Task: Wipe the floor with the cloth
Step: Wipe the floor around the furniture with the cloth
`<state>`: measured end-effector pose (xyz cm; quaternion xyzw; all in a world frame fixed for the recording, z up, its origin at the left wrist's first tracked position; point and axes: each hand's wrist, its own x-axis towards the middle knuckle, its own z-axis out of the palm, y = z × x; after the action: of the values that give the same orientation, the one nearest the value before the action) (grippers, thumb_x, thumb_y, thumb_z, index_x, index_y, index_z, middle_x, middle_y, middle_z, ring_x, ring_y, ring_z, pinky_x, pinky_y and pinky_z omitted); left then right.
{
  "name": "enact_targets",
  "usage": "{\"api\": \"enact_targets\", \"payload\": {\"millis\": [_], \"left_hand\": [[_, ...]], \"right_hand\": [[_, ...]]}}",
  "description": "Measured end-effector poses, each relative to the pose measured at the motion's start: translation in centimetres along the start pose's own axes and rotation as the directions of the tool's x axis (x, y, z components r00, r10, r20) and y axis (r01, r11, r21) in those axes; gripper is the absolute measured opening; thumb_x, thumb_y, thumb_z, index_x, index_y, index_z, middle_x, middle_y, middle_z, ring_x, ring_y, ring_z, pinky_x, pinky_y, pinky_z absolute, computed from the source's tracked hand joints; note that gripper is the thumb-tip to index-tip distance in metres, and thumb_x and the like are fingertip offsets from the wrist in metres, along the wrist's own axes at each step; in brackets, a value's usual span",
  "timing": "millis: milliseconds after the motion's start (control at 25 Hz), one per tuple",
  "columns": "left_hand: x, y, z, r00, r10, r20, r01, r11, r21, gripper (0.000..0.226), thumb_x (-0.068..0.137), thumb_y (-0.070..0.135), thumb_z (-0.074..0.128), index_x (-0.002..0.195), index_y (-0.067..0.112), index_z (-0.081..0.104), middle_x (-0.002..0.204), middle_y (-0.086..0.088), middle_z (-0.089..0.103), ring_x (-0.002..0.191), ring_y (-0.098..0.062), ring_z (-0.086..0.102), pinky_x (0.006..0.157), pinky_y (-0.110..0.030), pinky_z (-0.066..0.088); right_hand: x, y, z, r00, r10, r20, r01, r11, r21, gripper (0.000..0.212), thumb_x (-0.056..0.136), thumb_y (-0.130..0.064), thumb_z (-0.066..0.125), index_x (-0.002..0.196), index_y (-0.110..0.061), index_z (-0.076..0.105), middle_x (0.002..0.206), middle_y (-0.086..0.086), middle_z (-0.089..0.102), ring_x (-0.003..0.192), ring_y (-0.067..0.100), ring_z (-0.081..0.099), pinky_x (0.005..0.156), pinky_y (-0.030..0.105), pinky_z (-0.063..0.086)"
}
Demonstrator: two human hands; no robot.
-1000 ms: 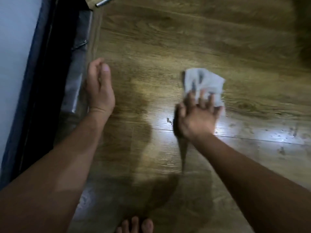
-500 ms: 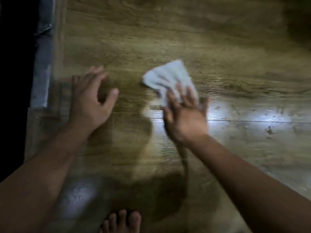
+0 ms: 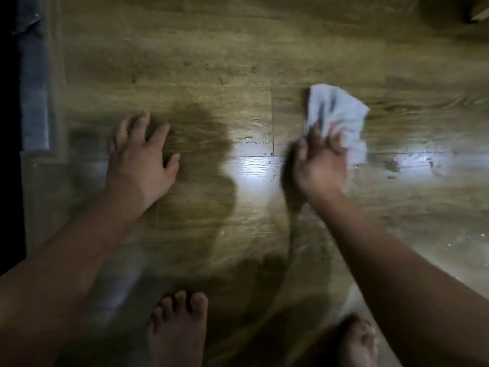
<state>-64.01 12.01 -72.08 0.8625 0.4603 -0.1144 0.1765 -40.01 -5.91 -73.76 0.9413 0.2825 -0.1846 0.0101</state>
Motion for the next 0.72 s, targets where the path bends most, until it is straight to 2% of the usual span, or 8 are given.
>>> {"api": "enact_targets", "payload": {"millis": [80, 200, 280, 360, 440, 560, 640, 720], "left_hand": [[-0.1, 0.0, 0.1, 0.998, -0.055, 0.042, 0.056, 0.998, -0.01, 0.073, 0.088, 0.044, 0.067, 0.151, 0.023, 0.037, 0.164, -0.012, 0.017, 0.147, -0.038, 0.011, 0.12, -0.051, 0.018], [0.2, -0.3, 0.3, 0.997, -0.028, 0.076, 0.026, 0.999, 0.033, 0.094, 0.075, 0.04, 0.082, 0.153, 0.015, 0.034, 0.161, -0.019, 0.023, 0.147, -0.039, 0.019, 0.121, -0.047, 0.017], [0.4, -0.3, 0.5, 0.991, -0.037, 0.129, 0.031, 0.998, 0.049, 0.105, 0.071, 0.04, 0.085, 0.155, 0.014, 0.029, 0.163, -0.018, 0.02, 0.149, -0.037, 0.018, 0.122, -0.046, 0.016], [0.0, -0.4, 0.8, 0.983, -0.104, 0.149, 0.093, 0.993, 0.075, 0.107, 0.071, 0.047, 0.084, 0.157, 0.022, 0.025, 0.167, -0.009, 0.01, 0.151, -0.034, 0.01, 0.122, -0.047, 0.017], [-0.6, -0.6, 1.1, 0.984, -0.124, 0.131, 0.114, 0.99, 0.083, 0.101, 0.073, 0.053, 0.081, 0.155, 0.029, 0.027, 0.167, -0.005, 0.007, 0.149, -0.035, 0.005, 0.121, -0.05, 0.018], [-0.8, -0.9, 1.2, 0.979, -0.181, 0.089, 0.173, 0.981, 0.092, 0.106, 0.069, 0.062, 0.079, 0.154, 0.037, 0.02, 0.166, -0.003, 0.005, 0.149, -0.043, 0.001, 0.117, -0.062, 0.02], [-0.5, -1.6, 1.2, 0.972, -0.219, 0.081, 0.21, 0.971, 0.111, 0.119, 0.062, 0.069, 0.08, 0.154, 0.038, 0.012, 0.166, -0.004, 0.003, 0.148, -0.049, 0.0, 0.113, -0.068, 0.021], [-0.4, -2.4, 1.6, 0.974, -0.21, 0.086, 0.201, 0.974, 0.102, 0.128, 0.056, 0.073, 0.079, 0.155, 0.04, 0.006, 0.167, -0.005, 0.0, 0.148, -0.05, 0.0, 0.114, -0.068, 0.02]], "right_hand": [[-3.8, -6.2, 2.3, 0.974, -0.216, 0.063, 0.215, 0.976, 0.022, 0.058, 0.101, -0.043, 0.022, 0.154, -0.021, 0.016, 0.162, 0.016, 0.004, 0.15, 0.034, -0.003, 0.12, 0.053, 0.002], [-8.5, -12.8, 4.1, 0.819, -0.545, 0.179, 0.532, 0.838, 0.118, 0.057, 0.099, -0.042, 0.028, 0.153, -0.023, 0.022, 0.163, 0.005, 0.007, 0.151, 0.025, -0.007, 0.117, 0.055, -0.011], [-7.7, -11.9, 3.8, 0.752, -0.625, 0.209, 0.615, 0.779, 0.122, 0.053, 0.098, -0.043, 0.032, 0.149, -0.028, 0.033, 0.162, -0.001, 0.017, 0.151, 0.018, 0.003, 0.117, 0.054, -0.011], [-4.9, -6.6, 2.6, 0.765, -0.626, 0.151, 0.617, 0.78, 0.103, 0.048, 0.096, -0.039, 0.039, 0.143, -0.029, 0.045, 0.159, -0.002, 0.029, 0.149, 0.016, 0.016, 0.12, 0.05, -0.002], [-2.2, 1.7, 0.9, 0.842, -0.538, 0.037, 0.534, 0.841, 0.082, 0.046, 0.09, -0.031, 0.045, 0.135, -0.025, 0.056, 0.152, 0.006, 0.042, 0.144, 0.024, 0.032, 0.119, 0.047, 0.016], [0.7, 13.6, -2.7, 0.982, -0.165, -0.093, 0.174, 0.98, 0.097, 0.046, 0.082, -0.034, 0.045, 0.125, -0.028, 0.06, 0.133, 0.011, 0.06, 0.124, 0.032, 0.055, 0.101, 0.037, 0.041], [1.9, 17.2, -4.9, 0.971, 0.189, -0.144, -0.16, 0.968, 0.192, 0.044, 0.078, -0.048, 0.046, 0.118, -0.03, 0.05, 0.111, 0.008, 0.07, 0.102, 0.035, 0.065, 0.082, 0.033, 0.046], [3.0, 18.5, -6.3, 0.916, 0.364, -0.171, -0.312, 0.911, 0.271, 0.049, 0.077, -0.061, 0.046, 0.117, -0.032, 0.043, 0.107, 0.006, 0.071, 0.096, 0.035, 0.066, 0.081, 0.035, 0.046]]}}
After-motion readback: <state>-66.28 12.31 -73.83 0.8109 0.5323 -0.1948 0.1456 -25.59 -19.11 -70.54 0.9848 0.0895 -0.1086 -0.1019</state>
